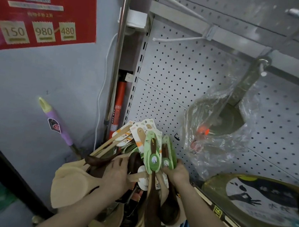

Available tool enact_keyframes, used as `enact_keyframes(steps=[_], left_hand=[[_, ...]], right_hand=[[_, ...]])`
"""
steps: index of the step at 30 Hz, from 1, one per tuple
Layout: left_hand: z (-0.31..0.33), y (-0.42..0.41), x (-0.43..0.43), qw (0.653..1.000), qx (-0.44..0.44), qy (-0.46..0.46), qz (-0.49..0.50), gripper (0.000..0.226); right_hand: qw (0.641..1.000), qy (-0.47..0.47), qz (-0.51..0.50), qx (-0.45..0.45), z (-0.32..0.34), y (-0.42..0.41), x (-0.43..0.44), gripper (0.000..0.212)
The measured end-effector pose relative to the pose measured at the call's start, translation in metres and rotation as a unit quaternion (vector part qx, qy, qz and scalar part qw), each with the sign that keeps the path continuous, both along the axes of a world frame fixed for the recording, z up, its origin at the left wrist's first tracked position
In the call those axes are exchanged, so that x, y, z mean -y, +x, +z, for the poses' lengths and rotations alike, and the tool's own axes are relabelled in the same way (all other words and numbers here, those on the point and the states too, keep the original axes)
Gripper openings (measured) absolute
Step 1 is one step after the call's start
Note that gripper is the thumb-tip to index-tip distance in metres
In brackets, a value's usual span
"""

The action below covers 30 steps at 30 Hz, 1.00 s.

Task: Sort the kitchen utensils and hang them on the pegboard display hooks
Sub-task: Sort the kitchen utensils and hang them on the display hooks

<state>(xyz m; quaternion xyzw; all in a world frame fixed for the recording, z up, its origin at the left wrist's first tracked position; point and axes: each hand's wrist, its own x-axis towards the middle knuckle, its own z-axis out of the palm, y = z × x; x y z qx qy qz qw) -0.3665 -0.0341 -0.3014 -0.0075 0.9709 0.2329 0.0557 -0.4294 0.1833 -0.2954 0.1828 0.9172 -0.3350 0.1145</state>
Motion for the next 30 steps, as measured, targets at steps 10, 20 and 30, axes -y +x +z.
enact_keyframes(steps=[10,20,30], left_hand=[[0.009,-0.002,-0.023,0.999,-0.023,0.036,-0.029,0.089],[0.003,0.038,-0.055,0.933,-0.224,0.029,-0.279,0.057],[0.02,0.023,-0.024,0.95,-0.161,0.022,-0.267,0.068]], right_hand=[[1.0,-0.002,-0.018,0.022,0.008,0.026,-0.014,0.05],[0.978,0.099,0.049,-0.178,0.001,0.087,0.023,0.032],[0.983,0.099,0.045,-0.148,0.026,0.103,0.044,0.036]])
